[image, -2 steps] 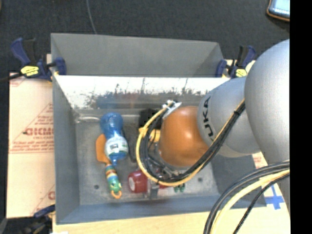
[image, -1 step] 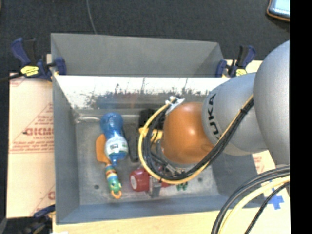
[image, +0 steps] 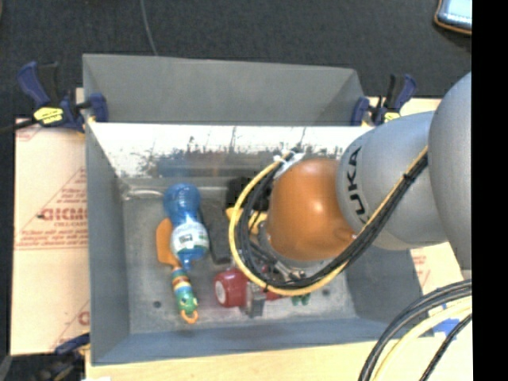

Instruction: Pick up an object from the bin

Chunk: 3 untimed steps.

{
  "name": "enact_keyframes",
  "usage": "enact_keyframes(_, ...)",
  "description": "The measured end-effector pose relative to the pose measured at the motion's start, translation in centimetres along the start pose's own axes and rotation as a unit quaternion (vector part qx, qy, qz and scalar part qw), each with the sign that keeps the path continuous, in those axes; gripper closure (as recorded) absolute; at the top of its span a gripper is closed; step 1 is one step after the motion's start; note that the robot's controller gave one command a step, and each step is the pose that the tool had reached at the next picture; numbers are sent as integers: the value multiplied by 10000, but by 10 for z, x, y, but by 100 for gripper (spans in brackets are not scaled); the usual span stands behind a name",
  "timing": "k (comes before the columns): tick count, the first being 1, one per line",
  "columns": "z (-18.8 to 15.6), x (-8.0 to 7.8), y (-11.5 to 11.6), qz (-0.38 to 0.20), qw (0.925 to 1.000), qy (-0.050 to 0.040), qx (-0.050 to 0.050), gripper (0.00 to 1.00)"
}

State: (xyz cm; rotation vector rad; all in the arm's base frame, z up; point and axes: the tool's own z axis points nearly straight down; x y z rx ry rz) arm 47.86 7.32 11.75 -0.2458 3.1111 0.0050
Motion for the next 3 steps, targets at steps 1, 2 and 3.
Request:
enact_keyframes(1, -15, -1, 0, 7, 10000, -10, 1, 100)
enact_keyframes(2, -39, -1, 0, 15, 10000, 5, 2, 100)
enact_keyframes(3, -56, -2, -1, 27, 10000, -21, 5, 100)
